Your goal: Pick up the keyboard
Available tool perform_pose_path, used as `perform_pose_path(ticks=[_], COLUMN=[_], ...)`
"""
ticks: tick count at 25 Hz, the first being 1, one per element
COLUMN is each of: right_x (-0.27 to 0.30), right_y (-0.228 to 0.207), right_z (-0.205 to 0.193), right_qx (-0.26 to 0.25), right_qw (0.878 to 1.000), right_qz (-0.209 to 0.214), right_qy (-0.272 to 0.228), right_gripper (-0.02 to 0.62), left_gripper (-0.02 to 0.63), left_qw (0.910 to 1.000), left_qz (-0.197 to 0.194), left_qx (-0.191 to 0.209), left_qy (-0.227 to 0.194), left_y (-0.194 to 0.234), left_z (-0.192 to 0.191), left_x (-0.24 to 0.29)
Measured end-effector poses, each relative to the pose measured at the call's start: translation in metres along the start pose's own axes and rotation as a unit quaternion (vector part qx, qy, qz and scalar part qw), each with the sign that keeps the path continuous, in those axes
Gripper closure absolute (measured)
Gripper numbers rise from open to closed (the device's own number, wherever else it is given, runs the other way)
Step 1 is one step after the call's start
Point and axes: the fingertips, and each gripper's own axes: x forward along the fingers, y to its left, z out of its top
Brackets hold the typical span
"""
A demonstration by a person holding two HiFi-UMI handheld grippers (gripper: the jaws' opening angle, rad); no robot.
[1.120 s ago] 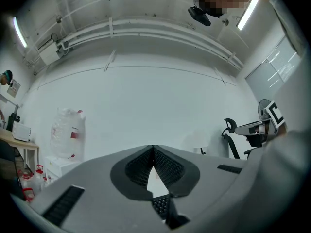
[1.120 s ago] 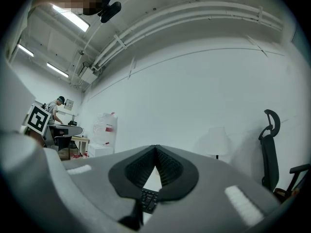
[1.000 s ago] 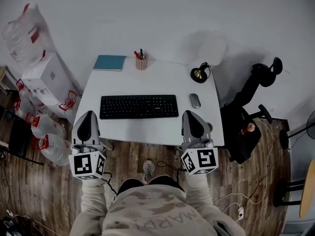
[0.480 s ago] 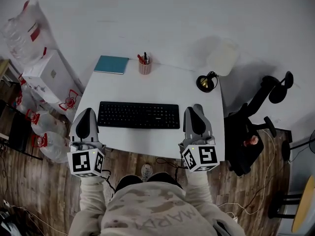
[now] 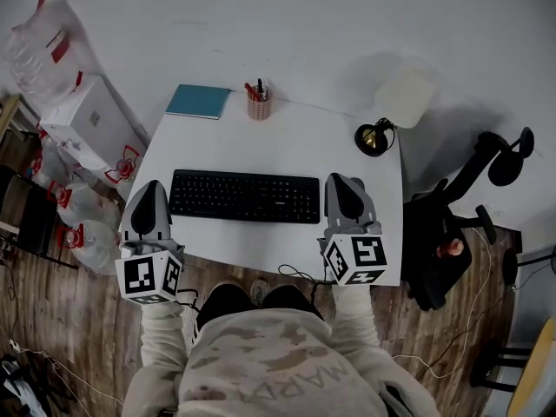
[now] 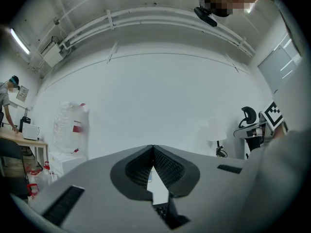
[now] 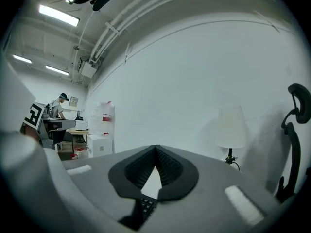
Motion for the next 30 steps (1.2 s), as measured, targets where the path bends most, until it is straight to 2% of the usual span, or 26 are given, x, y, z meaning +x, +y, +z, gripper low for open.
perform_pose_path(ticks=[8,13,21,30], right_x=[0.021,0.031,0.042,0.055], right_y=[-0.007,-0.014,-0.025,-0.035], right_z=[-0.047,-0.078,-0.136,-0.171], right_qx=[0.028,0.044,0.092,0.113], right_qw=[0.997,0.992,0.978,0.966], right_qz=[0.01,0.005,-0.007,-0.019], right_qy=[0.07,0.115,0.187,0.231], right_gripper=[0.586,0.586,0.584,0.584], left_gripper=[0.601,0.6,0.6,0.589], left_qw=[0.9985,0.995,0.9838,0.9699], left_qz=[0.016,0.008,0.002,0.003], left_qx=[-0.01,-0.024,-0.036,-0.058], left_qy=[0.051,0.096,0.175,0.236], left_y=[0.012,0.015,0.02,0.034], left_z=[-0.038,-0.07,-0.128,-0.174], left_x=[0.013,0.026,0.045,0.061])
